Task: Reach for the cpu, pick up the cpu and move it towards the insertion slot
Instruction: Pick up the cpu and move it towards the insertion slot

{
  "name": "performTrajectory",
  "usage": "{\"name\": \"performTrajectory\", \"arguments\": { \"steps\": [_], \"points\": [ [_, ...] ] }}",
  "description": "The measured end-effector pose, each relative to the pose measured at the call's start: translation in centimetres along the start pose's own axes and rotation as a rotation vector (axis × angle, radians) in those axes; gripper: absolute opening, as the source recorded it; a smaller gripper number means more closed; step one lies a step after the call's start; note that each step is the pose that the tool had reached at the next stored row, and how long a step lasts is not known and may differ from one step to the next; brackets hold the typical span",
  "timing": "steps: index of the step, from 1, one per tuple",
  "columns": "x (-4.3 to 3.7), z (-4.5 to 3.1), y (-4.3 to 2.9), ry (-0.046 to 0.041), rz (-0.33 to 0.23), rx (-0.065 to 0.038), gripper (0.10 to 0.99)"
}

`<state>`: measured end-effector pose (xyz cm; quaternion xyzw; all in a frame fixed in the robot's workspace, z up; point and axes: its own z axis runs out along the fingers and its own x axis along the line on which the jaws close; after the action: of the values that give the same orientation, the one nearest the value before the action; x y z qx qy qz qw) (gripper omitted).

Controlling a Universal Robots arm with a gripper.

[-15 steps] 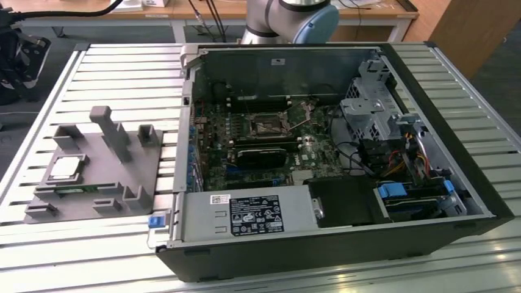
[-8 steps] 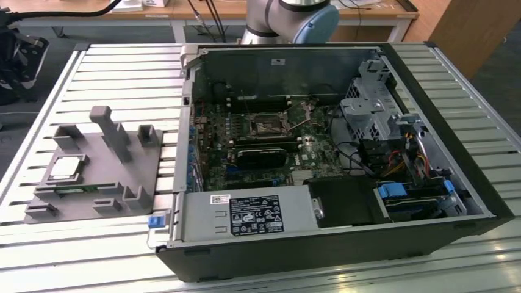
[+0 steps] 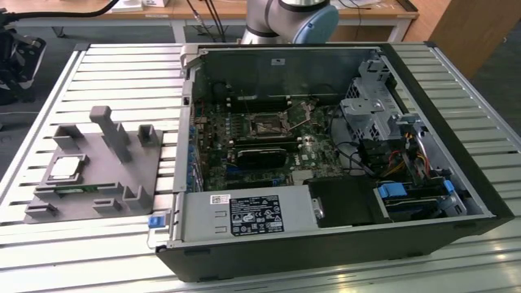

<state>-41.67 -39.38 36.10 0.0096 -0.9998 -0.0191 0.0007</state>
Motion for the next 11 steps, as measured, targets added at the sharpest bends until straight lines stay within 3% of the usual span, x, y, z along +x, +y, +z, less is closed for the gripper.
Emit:
{"name": "performTrajectory", "arguments": {
  "steps": [11],
  "points": [
    [0.84, 0.09, 0.01, 0.0003, 0.000, 0.000, 0.106]
  ]
}}
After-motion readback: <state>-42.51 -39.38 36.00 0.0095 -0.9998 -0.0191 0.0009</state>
